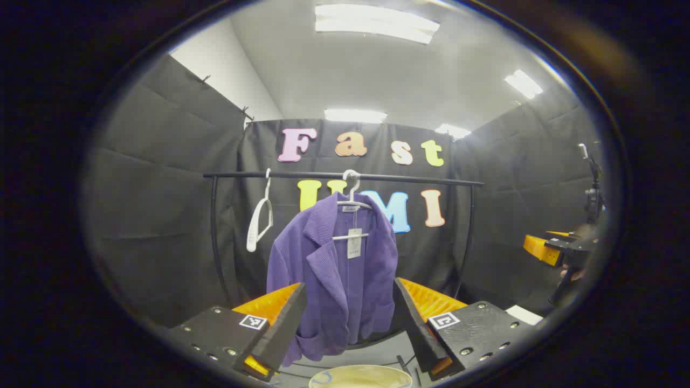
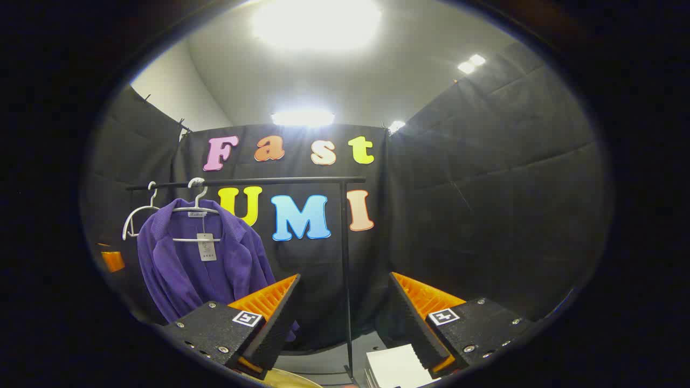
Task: Grasp the clothes on the hanger with both hands and then place them into the laundry hamper below.
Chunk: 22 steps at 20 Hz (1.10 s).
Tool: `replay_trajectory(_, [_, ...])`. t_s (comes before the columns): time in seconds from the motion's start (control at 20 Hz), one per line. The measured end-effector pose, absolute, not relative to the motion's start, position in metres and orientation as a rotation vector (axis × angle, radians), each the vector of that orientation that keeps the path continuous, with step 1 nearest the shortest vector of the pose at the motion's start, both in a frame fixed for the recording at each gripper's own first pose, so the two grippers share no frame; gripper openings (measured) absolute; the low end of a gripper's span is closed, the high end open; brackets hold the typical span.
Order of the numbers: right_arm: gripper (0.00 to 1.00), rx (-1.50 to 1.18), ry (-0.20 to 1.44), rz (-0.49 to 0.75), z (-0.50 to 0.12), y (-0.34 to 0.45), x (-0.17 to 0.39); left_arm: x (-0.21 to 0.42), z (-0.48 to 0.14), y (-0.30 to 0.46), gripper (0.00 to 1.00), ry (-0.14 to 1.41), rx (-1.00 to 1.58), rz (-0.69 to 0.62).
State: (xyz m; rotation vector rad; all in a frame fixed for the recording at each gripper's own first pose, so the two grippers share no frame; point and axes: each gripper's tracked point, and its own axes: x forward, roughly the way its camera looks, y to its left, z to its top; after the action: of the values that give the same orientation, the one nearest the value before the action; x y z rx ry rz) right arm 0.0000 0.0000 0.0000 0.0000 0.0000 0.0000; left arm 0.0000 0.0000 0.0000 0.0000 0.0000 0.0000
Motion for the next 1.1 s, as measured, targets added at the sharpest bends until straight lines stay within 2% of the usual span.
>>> replay_trajectory(0.15, [0.96, -0.019, 0.012, -0.015, -0.006, -0.005, -0.003, -0.004, -0.002, 0.001, 0.96, -0.008, 0.021, -0.001])
replay_trajectory(0.2, [0.96, -0.015, 0.018, -0.012, -0.008, -0.003, -0.005, -0.005, -0.003, 0.001, 0.92, -0.006, 0.023, 0.002])
replay_trajectory(0.35, [0.96, -0.002, 0.029, -0.01, -0.011, -0.001, -0.008, 0.0, -0.015, 0.001, 0.92, 0.011, 0.013, 0.011])
replay_trajectory(0.4, [0.96, -0.001, 0.03, -0.01, -0.013, 0.0, -0.009, 0.003, -0.02, 0.002, 0.96, 0.018, 0.004, 0.005])
replay_trajectory(0.55, [0.96, -0.011, 0.038, -0.004, -0.016, 0.004, -0.016, 0.007, -0.025, 0.009, 0.96, 0.031, -0.02, -0.005])
replay_trajectory(0.6, [0.96, -0.017, 0.039, -0.002, -0.015, 0.002, -0.016, 0.007, -0.025, 0.01, 0.92, 0.03, -0.024, 0.0])
replay_trajectory(0.95, [0.96, -0.036, 0.026, 0.004, -0.007, 0.004, -0.029, 0.003, -0.025, 0.012, 0.96, 0.024, -0.04, 0.018])
replay_trajectory(1.0, [0.96, -0.04, 0.026, 0.01, -0.007, 0.006, -0.031, 0.004, -0.028, 0.012, 0.92, 0.028, -0.037, 0.024])
replay_trajectory(1.05, [0.96, -0.046, 0.03, 0.016, -0.007, 0.01, -0.029, 0.005, -0.031, 0.013, 0.92, 0.034, -0.032, 0.029])
replay_trajectory(1.1, [0.96, -0.051, 0.038, 0.023, -0.006, 0.014, -0.027, 0.006, -0.032, 0.013, 0.96, 0.041, -0.026, 0.039])
